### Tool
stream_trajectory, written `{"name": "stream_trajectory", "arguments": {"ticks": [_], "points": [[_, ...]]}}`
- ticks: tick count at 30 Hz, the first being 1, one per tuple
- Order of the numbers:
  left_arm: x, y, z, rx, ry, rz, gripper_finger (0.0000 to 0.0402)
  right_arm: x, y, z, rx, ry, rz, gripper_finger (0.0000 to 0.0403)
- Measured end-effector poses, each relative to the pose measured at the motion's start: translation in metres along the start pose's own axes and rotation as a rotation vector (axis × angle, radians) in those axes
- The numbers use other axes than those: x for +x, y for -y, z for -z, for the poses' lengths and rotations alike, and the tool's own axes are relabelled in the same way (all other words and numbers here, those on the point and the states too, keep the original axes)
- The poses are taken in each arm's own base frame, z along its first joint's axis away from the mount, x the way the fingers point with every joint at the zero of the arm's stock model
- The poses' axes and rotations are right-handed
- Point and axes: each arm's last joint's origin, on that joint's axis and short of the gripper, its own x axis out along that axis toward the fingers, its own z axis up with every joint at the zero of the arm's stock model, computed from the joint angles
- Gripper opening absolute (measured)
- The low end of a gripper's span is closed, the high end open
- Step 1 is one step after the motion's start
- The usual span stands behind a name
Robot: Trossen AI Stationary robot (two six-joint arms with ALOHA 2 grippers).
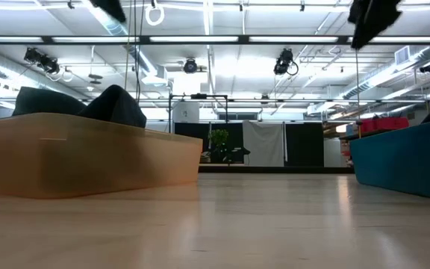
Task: Pick & Place hat
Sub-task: Return to Home Position
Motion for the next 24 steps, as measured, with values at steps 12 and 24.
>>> {"name": "stream_trajectory", "arguments": {"ticks": [12,24], "points": [[-0.119,-0.042,0.021,-0.106,0.401,-0.133,0.0127,-0.104,0.045,0.009,-0.042,0.308,0.035,0.0236],[-0.070,-0.066,0.116,-0.232,0.573,-0.178,0.0126,-0.081,0.090,0.073,-0.048,0.688,-0.072,0.0236]]}}
